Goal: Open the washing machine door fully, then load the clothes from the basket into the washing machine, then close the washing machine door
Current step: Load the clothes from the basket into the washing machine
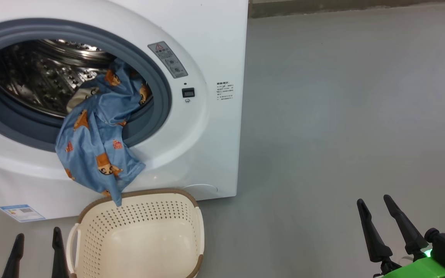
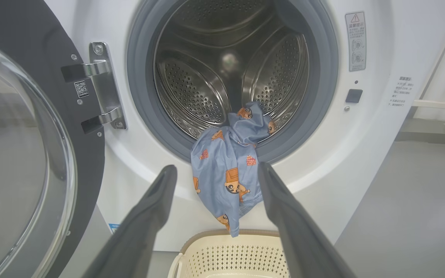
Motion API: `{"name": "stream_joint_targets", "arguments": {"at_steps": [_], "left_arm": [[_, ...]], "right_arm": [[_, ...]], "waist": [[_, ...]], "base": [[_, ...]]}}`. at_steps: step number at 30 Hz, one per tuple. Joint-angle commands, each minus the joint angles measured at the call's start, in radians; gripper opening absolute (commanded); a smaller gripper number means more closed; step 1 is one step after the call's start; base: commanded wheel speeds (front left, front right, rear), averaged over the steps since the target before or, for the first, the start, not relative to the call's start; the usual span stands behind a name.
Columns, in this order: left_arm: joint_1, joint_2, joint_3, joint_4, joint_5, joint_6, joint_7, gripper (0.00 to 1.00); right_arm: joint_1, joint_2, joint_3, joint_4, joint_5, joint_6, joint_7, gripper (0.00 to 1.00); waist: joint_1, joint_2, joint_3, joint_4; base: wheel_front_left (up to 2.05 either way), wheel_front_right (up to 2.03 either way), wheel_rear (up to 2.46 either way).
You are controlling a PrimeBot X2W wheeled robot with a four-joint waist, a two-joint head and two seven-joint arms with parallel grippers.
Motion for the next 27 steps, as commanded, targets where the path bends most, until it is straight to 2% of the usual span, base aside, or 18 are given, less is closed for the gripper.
{"name": "stream_joint_targets", "arguments": {"at_steps": [1, 15, 27], "left_arm": [[-0.013, 0.015, 0.03, -0.02, 0.004, 0.001, -0.006, 1.0], [-0.13, 0.046, 0.005, 0.063, -0.033, 0.001, -0.006, 1.0], [-0.361, 0.107, -0.074, 0.278, -0.131, 0.001, -0.006, 1.0]], "right_arm": [[-0.01, -0.023, 0.018, -0.028, 0.011, 0.007, -0.008, 1.0], [-0.079, 0.007, 0.023, -0.043, -0.005, 0.007, -0.008, 1.0], [-0.156, 0.046, 0.024, -0.055, -0.025, 0.007, -0.008, 1.0]], "waist": [[0.0, -0.0001, 0.011, -0.004], [0.0, -0.0001, 0.146, -0.032], [0.0, -0.0001, 0.292, -0.047]], "base": [[0.0, 0.0, 0.0], [0.0, 0.0, 0.0], [0.0, 0.0, 0.0]]}}
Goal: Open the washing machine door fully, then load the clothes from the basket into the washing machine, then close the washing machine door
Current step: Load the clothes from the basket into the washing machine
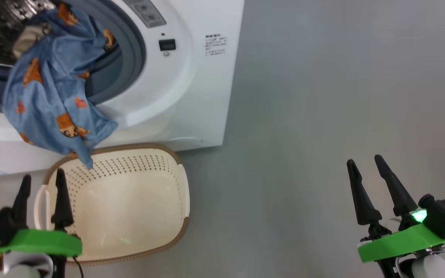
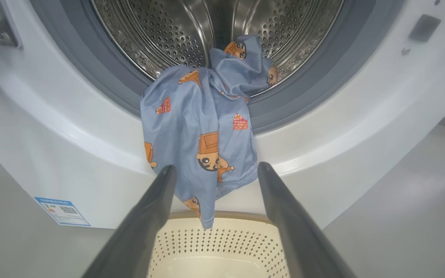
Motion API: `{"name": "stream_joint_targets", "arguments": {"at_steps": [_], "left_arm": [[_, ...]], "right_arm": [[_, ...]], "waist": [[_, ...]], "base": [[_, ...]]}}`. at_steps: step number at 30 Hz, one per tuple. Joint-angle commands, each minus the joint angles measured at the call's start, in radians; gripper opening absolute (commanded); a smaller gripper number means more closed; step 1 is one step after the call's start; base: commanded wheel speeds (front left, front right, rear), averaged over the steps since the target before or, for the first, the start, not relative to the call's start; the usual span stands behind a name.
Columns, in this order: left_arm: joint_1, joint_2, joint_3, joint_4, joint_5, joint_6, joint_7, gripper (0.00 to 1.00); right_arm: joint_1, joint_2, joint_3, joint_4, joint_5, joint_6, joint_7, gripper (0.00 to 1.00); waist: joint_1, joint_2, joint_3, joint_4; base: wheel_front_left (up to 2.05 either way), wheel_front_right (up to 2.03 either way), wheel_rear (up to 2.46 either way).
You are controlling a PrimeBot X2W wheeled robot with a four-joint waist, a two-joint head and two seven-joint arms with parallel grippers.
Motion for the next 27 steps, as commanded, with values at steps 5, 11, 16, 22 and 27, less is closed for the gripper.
{"name": "stream_joint_targets", "arguments": {"at_steps": [5, 11, 16, 22, 27], "left_arm": [[-0.113, 0.059, -0.001, 0.066, -0.015, 0.001, -0.006, 1.0], [-0.225, 0.093, -0.033, 0.182, -0.04, 0.001, -0.006, 1.0], [-0.295, 0.122, -0.058, 0.259, -0.056, 0.001, -0.006, 1.0], [-0.364, 0.16, -0.097, 0.337, -0.091, 0.001, -0.006, 1.0], [-0.416, 0.196, -0.124, 0.392, -0.128, 0.001, -0.006, 1.0]], "right_arm": [[-0.045, 0.002, 0.025, -0.031, -0.015, 0.007, -0.008, 1.0], [-0.075, 0.015, 0.032, -0.035, -0.024, 0.007, -0.008, 1.0], [-0.092, 0.023, 0.034, -0.039, -0.027, 0.007, -0.008, 1.0], [-0.107, 0.031, 0.049, -0.042, -0.03, 0.007, -0.008, 1.0], [-0.117, 0.036, 0.064, -0.042, -0.031, 0.007, -0.008, 1.0]], "waist": [[-0.0002, -0.0001, 0.09, -0.021], [-0.0002, -0.0001, 0.146, -0.041], [-0.0002, -0.0001, 0.179, -0.057], [-0.0002, -0.0001, 0.209, -0.075], [-0.0002, -0.0001, 0.23, -0.09]], "base": [[0.0, 0.0, 0.0], [0.0, 0.0, 0.0], [0.0, 0.0, 0.0], [0.0, 0.0, 0.0], [0.0, 0.0, 0.0]]}}
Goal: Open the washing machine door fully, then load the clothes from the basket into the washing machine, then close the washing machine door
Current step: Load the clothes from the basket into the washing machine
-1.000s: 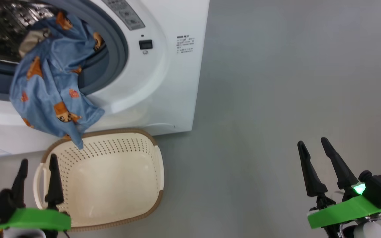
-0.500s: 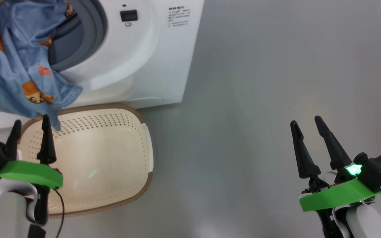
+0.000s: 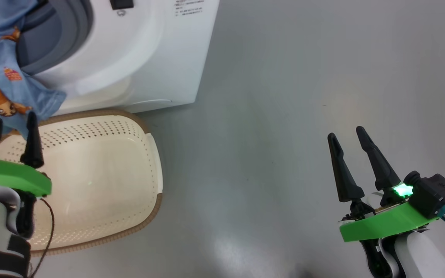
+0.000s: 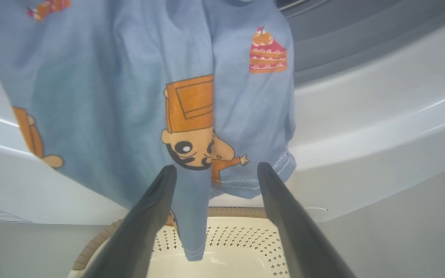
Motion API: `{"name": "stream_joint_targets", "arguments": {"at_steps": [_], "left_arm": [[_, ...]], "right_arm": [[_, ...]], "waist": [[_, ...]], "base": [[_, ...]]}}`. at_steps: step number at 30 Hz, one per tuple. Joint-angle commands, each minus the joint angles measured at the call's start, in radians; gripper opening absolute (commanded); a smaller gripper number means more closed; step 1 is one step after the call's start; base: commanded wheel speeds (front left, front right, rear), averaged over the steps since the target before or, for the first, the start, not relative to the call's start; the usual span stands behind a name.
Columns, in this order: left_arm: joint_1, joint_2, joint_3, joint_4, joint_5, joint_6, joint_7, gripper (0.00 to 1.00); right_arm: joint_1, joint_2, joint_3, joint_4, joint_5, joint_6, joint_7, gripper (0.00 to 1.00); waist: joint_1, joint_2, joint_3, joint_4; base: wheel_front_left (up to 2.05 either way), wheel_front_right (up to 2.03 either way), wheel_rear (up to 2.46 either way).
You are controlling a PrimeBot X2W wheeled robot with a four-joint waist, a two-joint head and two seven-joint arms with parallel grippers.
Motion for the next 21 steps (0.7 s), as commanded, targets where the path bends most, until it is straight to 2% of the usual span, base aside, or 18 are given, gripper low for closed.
{"name": "stream_joint_targets", "arguments": {"at_steps": [1, 13, 21], "left_arm": [[-0.035, 0.061, 0.014, 0.013, -0.022, 0.001, -0.006, 1.0], [-0.094, 0.112, -0.088, 0.002, -0.128, 0.001, -0.006, 1.0], [-0.136, 0.135, -0.101, 0.016, -0.18, 0.001, -0.006, 1.0]], "right_arm": [[-0.006, -0.007, 0.028, -0.022, -0.015, 0.007, -0.008, 1.0], [-0.012, 0.008, 0.037, -0.026, -0.019, 0.007, -0.008, 1.0], [-0.018, 0.01, 0.047, -0.029, -0.019, 0.007, -0.008, 1.0]], "waist": [[-0.0001, -0.0001, 0.022, -0.017], [-0.0001, -0.0001, 0.048, -0.04], [-0.0001, -0.0001, 0.061, -0.048]], "base": [[0.0, 0.0, 0.0], [0.0, 0.0, 0.0], [0.0, 0.0, 0.0]]}}
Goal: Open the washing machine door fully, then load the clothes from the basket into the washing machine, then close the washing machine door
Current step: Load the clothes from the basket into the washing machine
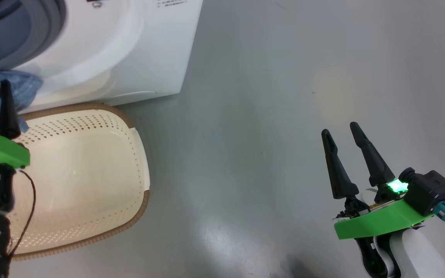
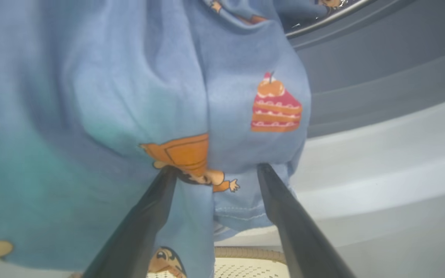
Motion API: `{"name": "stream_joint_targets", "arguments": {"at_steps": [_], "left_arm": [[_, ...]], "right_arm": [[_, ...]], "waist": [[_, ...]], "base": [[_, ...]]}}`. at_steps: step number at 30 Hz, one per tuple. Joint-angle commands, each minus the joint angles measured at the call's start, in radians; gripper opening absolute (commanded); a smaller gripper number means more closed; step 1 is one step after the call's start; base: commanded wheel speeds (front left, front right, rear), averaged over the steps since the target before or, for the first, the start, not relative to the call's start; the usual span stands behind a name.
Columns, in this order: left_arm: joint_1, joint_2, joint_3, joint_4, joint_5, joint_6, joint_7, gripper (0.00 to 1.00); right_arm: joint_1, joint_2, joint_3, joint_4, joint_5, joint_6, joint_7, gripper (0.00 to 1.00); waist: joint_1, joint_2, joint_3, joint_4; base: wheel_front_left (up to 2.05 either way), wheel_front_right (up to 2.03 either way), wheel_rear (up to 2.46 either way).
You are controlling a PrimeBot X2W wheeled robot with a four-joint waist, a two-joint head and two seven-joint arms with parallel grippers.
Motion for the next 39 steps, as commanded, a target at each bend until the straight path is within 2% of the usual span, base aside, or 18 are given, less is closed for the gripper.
{"name": "stream_joint_targets", "arguments": {"at_steps": [1, 2, 3, 4, 6, 15, 21, 26, 39], "left_arm": [[-0.014, 0.05, 0.021, -0.01, -0.005, 0.001, -0.006, 1.0], [-0.019, 0.053, 0.021, -0.008, -0.008, 0.001, -0.006, 1.0], [-0.022, 0.056, 0.021, -0.007, -0.011, 0.001, -0.006, 0.87], [-0.025, 0.059, 0.022, -0.007, -0.014, 0.001, -0.006, 0.45], [-0.027, 0.06, 0.024, -0.009, -0.019, 0.001, -0.006, 0.0], [-0.009, 0.048, 0.033, -0.034, -0.018, 0.001, -0.006, 0.0], [0.053, 0.02, 0.111, -0.101, -0.003, 0.001, -0.006, 0.0], [0.094, -0.027, 0.186, -0.171, 0.016, 0.001, -0.006, 0.0], [0.148, -0.065, 0.252, -0.287, 0.083, 0.001, -0.006, 0.0]], "right_arm": [[0.0, -0.006, 0.025, -0.024, -0.017, 0.007, -0.008, 1.0], [-0.001, -0.006, 0.026, -0.024, -0.017, 0.007, -0.008, 1.0], [-0.002, -0.006, 0.027, -0.024, -0.017, 0.007, -0.008, 1.0], [-0.002, -0.006, 0.027, -0.024, -0.017, 0.007, -0.008, 1.0], [-0.002, -0.005, 0.027, -0.024, -0.018, 0.007, -0.008, 1.0], [-0.002, -0.001, 0.017, -0.02, -0.022, 0.007, -0.008, 1.0], [0.003, 0.002, 0.011, -0.018, -0.021, 0.007, -0.008, 1.0], [0.0, 0.0, 0.013, -0.014, -0.02, 0.007, -0.008, 1.0], [0.005, -0.002, 0.015, -0.003, -0.015, 0.007, -0.008, 1.0]], "waist": [[0.0, 0.0, 0.003, -0.002], [0.0, 0.0, 0.004, -0.004], [0.0, 0.0, 0.005, -0.005], [0.0, 0.0, 0.005, -0.006], [0.0, 0.0, 0.006, -0.006], [0.0, 0.0, -0.001, 0.011], [0.0, 0.0, -0.022, 0.037], [0.0, 0.0, -0.035, 0.061], [0.0, 0.0, -0.079, 0.07]], "base": [[0.0, 0.0, 0.0], [0.0, 0.0, 0.0], [0.0, 0.0, 0.0], [0.0, 0.0, 0.0], [0.0, 0.0, 0.0], [0.0, 0.0, 0.0], [0.0, 0.0, 0.0], [0.0, 0.0, 0.0], [0.0, 0.0, 0.0]]}}
